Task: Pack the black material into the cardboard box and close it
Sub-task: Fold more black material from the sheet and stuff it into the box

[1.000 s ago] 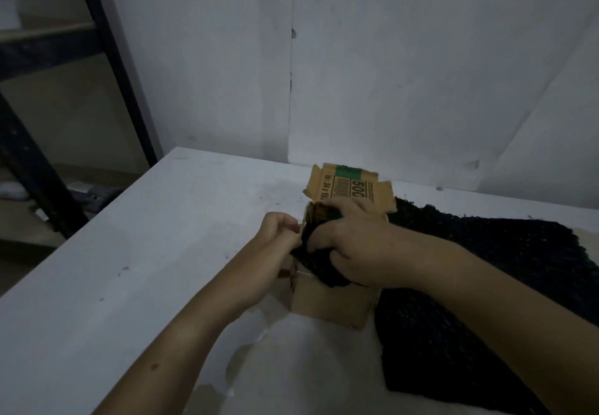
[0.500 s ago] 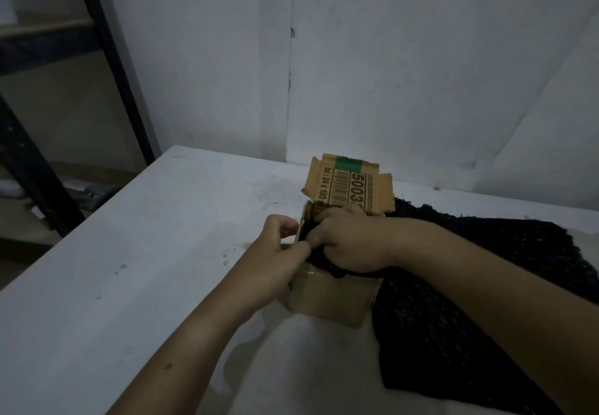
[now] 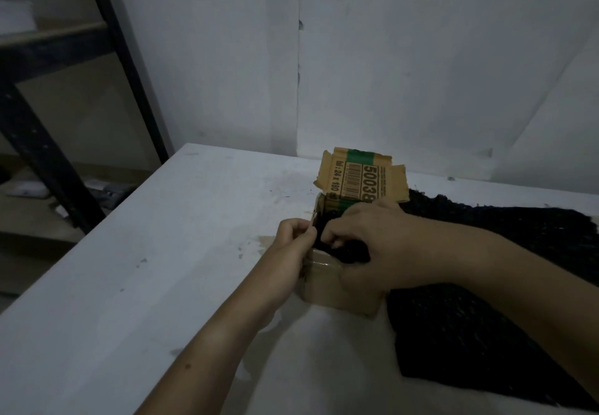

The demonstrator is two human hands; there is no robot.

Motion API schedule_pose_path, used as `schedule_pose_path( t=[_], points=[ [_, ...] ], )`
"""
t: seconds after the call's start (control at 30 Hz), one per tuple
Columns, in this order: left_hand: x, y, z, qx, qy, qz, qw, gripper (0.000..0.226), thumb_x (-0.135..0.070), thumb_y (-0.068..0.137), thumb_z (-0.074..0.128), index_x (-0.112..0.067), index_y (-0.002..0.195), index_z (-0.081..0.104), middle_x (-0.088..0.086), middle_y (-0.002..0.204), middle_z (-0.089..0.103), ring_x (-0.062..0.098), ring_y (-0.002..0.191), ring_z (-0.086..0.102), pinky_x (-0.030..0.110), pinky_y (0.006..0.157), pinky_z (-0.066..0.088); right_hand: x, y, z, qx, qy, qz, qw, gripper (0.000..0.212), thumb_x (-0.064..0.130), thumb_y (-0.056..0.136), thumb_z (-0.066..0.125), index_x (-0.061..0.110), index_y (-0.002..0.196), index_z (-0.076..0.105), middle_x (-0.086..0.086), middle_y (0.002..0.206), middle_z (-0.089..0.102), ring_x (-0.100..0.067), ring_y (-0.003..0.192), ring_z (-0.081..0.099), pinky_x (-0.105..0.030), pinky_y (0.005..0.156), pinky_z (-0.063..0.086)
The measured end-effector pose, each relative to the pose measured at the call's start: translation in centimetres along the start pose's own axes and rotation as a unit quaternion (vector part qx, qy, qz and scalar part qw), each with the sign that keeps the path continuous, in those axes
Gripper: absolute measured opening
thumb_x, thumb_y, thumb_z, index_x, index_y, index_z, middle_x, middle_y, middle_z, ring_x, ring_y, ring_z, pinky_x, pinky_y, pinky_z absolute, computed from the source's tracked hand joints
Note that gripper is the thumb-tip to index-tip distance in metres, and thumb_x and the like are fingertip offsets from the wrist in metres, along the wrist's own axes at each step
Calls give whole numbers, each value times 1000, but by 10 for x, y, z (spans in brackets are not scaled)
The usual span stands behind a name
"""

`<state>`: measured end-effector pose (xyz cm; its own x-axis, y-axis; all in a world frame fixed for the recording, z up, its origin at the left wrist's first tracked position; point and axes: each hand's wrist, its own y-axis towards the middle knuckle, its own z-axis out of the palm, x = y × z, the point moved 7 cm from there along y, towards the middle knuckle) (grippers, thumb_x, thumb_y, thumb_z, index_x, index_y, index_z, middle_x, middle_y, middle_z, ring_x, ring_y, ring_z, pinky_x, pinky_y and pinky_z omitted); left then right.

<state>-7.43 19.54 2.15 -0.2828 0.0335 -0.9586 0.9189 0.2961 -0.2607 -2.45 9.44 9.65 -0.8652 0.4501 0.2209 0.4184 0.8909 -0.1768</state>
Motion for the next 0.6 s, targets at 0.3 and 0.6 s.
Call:
schedule_pose_path(
  t=[0.3,0.6],
  points=[
    [4,-2,3,2,6,2,1000,21,-45,103,41,-34,119,48,-11,114,60,4,99,57,35,94,49,4,10,10,53,-91,-8,994,44,56,86,58,39,127,54,6,115,34,-19,106,30,-32,90,24],
    [-42,-27,5,-58,554,331,762,38,-58,93,37,-33,85,65,-21,111,60,14,143,30,42,120,-10,-28,-48,-22,-49,-135,17,990,44,79,70,44,41,87,57,22,86,57,-2,95,41,-27,89,26]
  ],
)
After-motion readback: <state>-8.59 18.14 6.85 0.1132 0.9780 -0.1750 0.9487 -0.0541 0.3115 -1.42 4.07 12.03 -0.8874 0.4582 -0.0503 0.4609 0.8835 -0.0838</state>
